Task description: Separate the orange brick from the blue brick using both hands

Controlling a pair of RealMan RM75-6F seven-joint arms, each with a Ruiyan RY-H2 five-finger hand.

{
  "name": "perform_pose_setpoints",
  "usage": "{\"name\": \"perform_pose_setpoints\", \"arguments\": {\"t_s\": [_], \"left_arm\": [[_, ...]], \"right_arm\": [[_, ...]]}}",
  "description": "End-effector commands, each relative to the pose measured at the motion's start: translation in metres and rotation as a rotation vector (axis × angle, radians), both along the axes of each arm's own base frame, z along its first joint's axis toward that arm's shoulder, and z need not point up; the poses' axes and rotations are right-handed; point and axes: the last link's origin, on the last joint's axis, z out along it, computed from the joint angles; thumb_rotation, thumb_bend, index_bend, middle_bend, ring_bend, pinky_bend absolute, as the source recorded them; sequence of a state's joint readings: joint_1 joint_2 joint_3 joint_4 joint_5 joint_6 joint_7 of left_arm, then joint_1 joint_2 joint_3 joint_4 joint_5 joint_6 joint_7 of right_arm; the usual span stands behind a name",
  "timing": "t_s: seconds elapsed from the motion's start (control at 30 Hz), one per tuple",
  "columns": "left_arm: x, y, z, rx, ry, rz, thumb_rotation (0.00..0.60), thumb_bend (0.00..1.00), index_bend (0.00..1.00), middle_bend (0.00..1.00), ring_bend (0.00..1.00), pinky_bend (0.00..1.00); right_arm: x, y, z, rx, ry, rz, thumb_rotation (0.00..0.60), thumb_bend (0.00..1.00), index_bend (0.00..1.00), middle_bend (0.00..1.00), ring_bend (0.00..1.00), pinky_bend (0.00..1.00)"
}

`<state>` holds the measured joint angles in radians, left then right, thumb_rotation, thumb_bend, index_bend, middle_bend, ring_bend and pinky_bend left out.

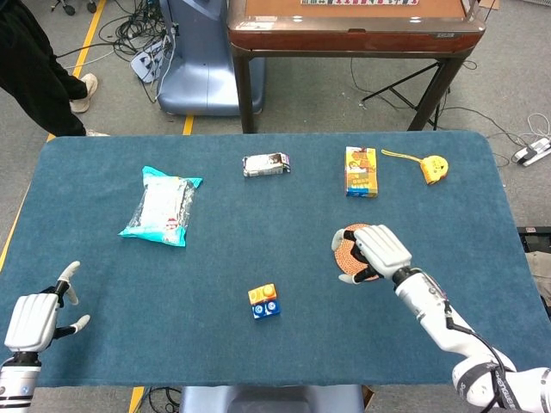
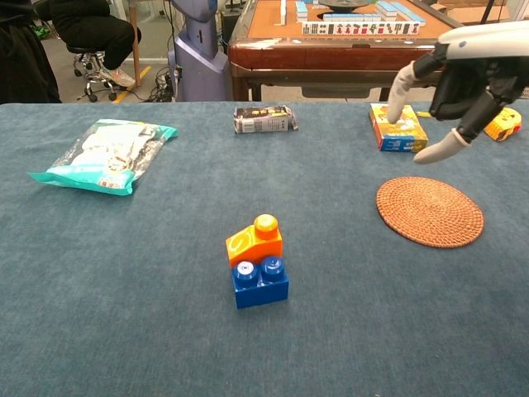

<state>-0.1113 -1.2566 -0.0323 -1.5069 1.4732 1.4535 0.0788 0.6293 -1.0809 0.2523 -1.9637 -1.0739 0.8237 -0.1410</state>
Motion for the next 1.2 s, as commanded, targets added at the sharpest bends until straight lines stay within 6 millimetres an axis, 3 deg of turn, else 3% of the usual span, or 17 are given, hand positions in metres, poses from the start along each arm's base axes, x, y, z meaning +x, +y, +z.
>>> {"name": "perform_pose_setpoints", "arguments": {"t_s": [0.03, 0.63, 1.2], "left_arm": [[0.000, 0.000, 0.000, 0.000, 0.000, 0.000, 0.600, 0.13, 0.11, 0.52, 0.55, 0.80], [-0.002, 0.001, -0.004, -0.005, -0.005, 0.001, 0.600, 0.13, 0.11, 0.52, 0.55, 0.80], [-0.008, -0.005, -0.004, -0.005, -0.012, 0.019, 0.600, 0.13, 0.11, 0.52, 0.55, 0.80]], "right_arm": [[0.020, 0.001, -0.009, 0.056, 0.021, 0.028, 0.600, 0.00, 0.41, 1.00, 1.00, 1.00], [0.035, 0.003, -0.071, 0.130, 0.053, 0.044, 0.600, 0.00, 0.41, 1.00, 1.00, 1.00], [0.048, -0.001, -0.104, 0.202, 0.029, 0.048, 0.600, 0.00, 0.41, 1.00, 1.00, 1.00]]}}
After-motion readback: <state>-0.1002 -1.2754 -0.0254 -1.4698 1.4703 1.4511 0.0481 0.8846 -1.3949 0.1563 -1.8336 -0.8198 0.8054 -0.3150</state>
